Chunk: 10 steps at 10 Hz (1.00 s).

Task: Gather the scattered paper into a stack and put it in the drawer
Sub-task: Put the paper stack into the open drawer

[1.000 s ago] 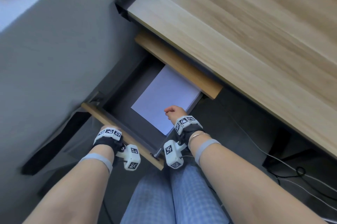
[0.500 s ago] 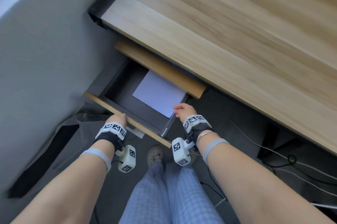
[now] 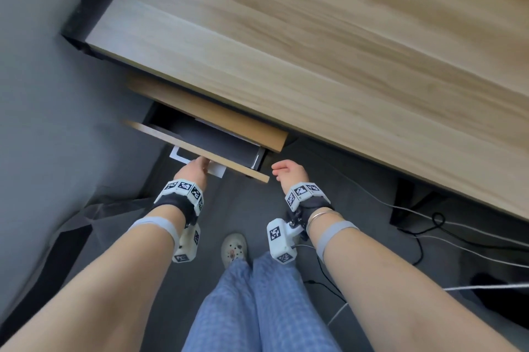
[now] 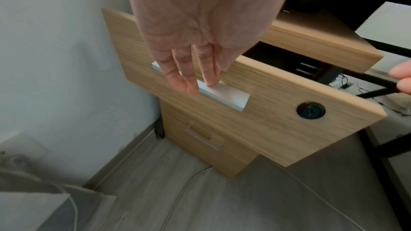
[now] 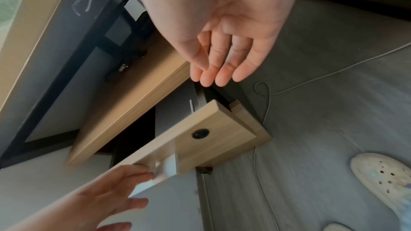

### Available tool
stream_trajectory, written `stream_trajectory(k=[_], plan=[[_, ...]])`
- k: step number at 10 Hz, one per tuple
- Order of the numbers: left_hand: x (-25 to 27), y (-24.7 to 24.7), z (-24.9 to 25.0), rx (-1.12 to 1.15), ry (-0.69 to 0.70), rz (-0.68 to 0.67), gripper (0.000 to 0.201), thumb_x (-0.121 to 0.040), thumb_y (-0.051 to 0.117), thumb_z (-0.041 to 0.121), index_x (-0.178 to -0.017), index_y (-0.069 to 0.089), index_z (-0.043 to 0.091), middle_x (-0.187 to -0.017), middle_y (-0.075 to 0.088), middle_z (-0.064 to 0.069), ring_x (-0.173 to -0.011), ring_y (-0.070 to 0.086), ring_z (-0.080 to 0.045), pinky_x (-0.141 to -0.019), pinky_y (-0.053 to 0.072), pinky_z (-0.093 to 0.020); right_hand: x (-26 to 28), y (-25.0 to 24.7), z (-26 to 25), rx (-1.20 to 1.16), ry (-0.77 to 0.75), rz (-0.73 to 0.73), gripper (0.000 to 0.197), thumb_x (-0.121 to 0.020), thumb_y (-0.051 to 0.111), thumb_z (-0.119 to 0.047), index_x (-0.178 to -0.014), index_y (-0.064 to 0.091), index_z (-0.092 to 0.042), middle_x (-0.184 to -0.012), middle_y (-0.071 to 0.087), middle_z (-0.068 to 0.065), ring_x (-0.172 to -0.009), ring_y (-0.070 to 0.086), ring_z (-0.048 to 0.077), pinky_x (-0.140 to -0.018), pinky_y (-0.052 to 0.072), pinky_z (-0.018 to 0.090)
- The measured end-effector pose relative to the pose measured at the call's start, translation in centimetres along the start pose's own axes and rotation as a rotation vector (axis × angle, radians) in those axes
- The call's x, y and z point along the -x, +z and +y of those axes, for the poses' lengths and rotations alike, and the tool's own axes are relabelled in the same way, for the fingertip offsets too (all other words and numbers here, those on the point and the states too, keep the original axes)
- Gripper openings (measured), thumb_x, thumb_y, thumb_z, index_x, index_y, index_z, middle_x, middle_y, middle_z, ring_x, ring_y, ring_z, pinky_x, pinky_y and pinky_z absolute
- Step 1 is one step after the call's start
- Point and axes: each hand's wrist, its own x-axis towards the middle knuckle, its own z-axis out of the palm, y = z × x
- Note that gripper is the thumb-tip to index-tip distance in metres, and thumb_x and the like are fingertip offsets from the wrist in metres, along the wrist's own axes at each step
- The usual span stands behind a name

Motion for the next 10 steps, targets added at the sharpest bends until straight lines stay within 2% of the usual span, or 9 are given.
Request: stream_trajectory(k=[1, 3, 4, 5, 6, 7, 8, 9, 10], plan=[[-1.1, -0.3, 0.6, -0.027, 0.041, 0.000, 0.050, -0.088, 0.033, 0.000, -0.134, 0.042, 0.016, -0.139, 0.050, -0.010, -0.116, 0.056, -0.033, -0.093, 0.045, -0.038, -0.5, -0.3, 0.3, -0.006, 0.007, 0.001, 0.027, -0.088, 0.046, 0.000, -0.101, 0.068, -0.007, -0.076, 0.060, -0.003, -0.073, 0.053, 0.015, -0.054, 0.036, 0.014], [-3.5, -0.9, 2.7, -0.054, 0.070, -0.011, 0.057, -0.087, 0.032, -0.003, -0.141, 0.032, 0.013, -0.143, 0.043, -0.014, -0.118, 0.054, -0.035, -0.097, 0.045, -0.042, -1.2, -0.4, 0.9, -0.013, 0.044, -0.015, 0.035, -0.087, 0.038, 0.002, -0.099, 0.068, -0.012, -0.087, 0.064, -0.001, -0.080, 0.055, 0.017, -0.055, 0.039, 0.015], [-4.6, -1.1, 3.6, -0.047, 0.089, -0.003, 0.062, -0.085, 0.034, -0.007, -0.143, 0.027, 0.014, -0.145, 0.041, -0.014, -0.116, 0.055, -0.035, -0.096, 0.047, -0.044, -1.6, -0.5, 0.8, -0.031, 0.064, -0.012, 0.035, -0.087, 0.038, 0.002, -0.097, 0.068, -0.013, -0.084, 0.064, -0.002, -0.074, 0.055, 0.014, -0.053, 0.039, 0.014], [-5.1, -1.2, 4.1, -0.042, 0.100, -0.019, 0.064, -0.083, 0.034, -0.011, -0.141, 0.027, 0.013, -0.147, 0.038, -0.014, -0.113, 0.056, -0.036, -0.092, 0.049, -0.045, -2.1, -0.7, 0.7, -0.054, 0.078, -0.008, 0.035, -0.087, 0.036, 0.002, -0.090, 0.064, -0.018, -0.072, 0.061, -0.009, -0.060, 0.051, 0.005, -0.043, 0.038, 0.007], [-5.4, -1.0, 4.4, -0.054, 0.085, -0.019, 0.062, -0.082, 0.032, -0.012, -0.140, 0.029, 0.012, -0.149, 0.034, -0.013, -0.114, 0.055, -0.035, -0.090, 0.048, -0.043, -2.4, -0.9, 0.1, -0.077, 0.107, -0.021, 0.033, -0.087, 0.037, 0.002, -0.085, 0.061, -0.020, -0.067, 0.058, -0.014, -0.057, 0.049, 0.003, -0.043, 0.036, 0.011], [-5.6, -1.1, 4.5, -0.055, 0.086, -0.050, 0.066, -0.082, 0.031, -0.013, -0.142, 0.027, 0.013, -0.151, 0.030, -0.011, -0.121, 0.051, -0.035, -0.094, 0.046, -0.043, -2.8, -1.2, -0.2, -0.086, 0.111, -0.050, 0.033, -0.086, 0.041, 0.001, -0.074, 0.058, -0.024, -0.068, 0.057, -0.012, -0.058, 0.050, 0.004, -0.048, 0.034, 0.016], [-5.8, -1.7, 4.7, -0.094, 0.084, -0.076, 0.065, -0.084, 0.031, -0.011, -0.145, 0.025, 0.012, -0.154, 0.027, -0.011, -0.131, 0.043, -0.033, -0.105, 0.040, -0.043, -2.5, -1.6, -0.6, -0.089, 0.122, -0.065, 0.031, -0.087, 0.040, 0.000, -0.079, 0.059, -0.022, -0.067, 0.058, -0.012, -0.058, 0.051, 0.005, -0.048, 0.034, 0.016], [-5.4, -2.5, 5.9, -0.169, 0.072, -0.127, 0.059, -0.089, 0.032, -0.006, -0.145, 0.028, 0.012, -0.150, 0.034, -0.016, -0.129, 0.046, -0.034, -0.102, 0.040, -0.040, -1.8, -2.2, -1.0, -0.091, 0.110, -0.071, 0.028, -0.087, 0.042, -0.001, -0.084, 0.060, -0.021, -0.067, 0.058, -0.012, -0.057, 0.051, 0.005, -0.044, 0.035, 0.013], [-4.6, -2.3, 7.7, -0.148, 0.062, -0.221, 0.050, -0.095, 0.037, 0.002, -0.144, 0.033, 0.008, -0.147, 0.041, -0.013, -0.131, 0.045, -0.031, -0.107, 0.039, -0.037, -0.6, -3.0, -1.3, -0.080, 0.115, -0.103, 0.026, -0.085, 0.048, -0.002, -0.078, 0.060, -0.024, -0.068, 0.059, -0.009, -0.057, 0.052, 0.005, -0.048, 0.037, 0.015]])
